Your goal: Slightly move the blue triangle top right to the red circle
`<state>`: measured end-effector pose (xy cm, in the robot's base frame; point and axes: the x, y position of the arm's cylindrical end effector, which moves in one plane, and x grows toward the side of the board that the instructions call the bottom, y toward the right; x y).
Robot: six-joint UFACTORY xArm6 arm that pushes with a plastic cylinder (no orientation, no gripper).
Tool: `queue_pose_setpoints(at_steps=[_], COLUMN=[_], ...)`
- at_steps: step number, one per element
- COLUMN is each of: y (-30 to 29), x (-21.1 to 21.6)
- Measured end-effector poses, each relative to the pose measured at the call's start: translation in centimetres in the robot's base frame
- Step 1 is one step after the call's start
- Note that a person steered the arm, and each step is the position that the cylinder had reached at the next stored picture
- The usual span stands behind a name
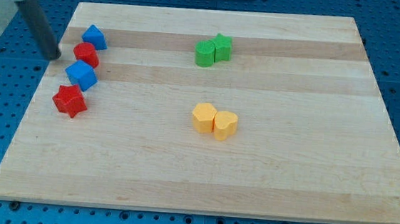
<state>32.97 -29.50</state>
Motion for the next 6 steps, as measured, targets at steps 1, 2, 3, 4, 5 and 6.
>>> queue_pose_setpoints(at_steps=[1, 2, 3, 4, 5, 6], y=[2.3, 4.5, 4.5, 5.6, 6.5, 5.3], x=[-3.2, -1.7, -0.1, 1.3, 1.3, 1.3])
